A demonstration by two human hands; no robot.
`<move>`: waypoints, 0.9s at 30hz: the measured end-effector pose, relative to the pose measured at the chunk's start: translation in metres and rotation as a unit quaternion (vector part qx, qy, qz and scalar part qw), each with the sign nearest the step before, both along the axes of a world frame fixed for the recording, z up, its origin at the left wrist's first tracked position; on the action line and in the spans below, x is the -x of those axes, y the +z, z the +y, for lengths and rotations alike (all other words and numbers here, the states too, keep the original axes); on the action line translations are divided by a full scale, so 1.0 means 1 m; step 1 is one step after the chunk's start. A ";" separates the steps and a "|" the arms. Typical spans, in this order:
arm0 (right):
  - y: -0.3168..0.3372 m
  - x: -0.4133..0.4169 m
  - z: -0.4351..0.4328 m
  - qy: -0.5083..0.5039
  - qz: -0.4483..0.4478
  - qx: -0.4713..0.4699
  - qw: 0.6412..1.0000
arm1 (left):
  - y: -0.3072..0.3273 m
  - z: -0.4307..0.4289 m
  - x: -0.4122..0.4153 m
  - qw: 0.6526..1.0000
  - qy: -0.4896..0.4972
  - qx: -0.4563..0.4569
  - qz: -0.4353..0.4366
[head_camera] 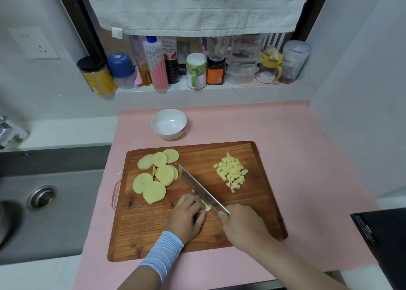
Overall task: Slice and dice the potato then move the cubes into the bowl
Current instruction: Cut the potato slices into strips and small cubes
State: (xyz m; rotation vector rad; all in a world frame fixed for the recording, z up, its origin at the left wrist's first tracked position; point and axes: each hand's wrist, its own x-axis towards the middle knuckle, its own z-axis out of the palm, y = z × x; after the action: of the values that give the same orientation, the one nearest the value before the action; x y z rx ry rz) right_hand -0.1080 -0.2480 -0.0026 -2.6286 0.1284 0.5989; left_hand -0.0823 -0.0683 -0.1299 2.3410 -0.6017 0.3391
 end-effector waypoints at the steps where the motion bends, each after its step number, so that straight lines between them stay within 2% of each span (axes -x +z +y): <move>1: 0.000 0.004 -0.001 0.005 0.003 0.005 1.000 | 0.000 0.000 0.000 1.000 0.001 0.003 0.003; 6: 0.000 0.017 -0.012 0.005 0.022 0.024 0.999 | -0.001 0.001 0.001 1.000 0.010 0.014 0.012; 13: -0.010 0.014 -0.012 -0.020 0.068 -0.005 0.997 | -0.001 0.002 -0.001 0.999 0.010 0.019 0.024; 27: -0.018 0.001 -0.008 -0.025 0.058 -0.022 0.998 | -0.006 0.006 0.013 1.000 0.019 -0.003 -0.018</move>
State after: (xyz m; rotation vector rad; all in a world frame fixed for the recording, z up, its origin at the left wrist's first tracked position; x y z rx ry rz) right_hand -0.1094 -0.2556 -0.0202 -2.5401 0.2132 0.7294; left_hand -0.0955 -0.0627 -0.1357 2.3584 -0.5767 0.3986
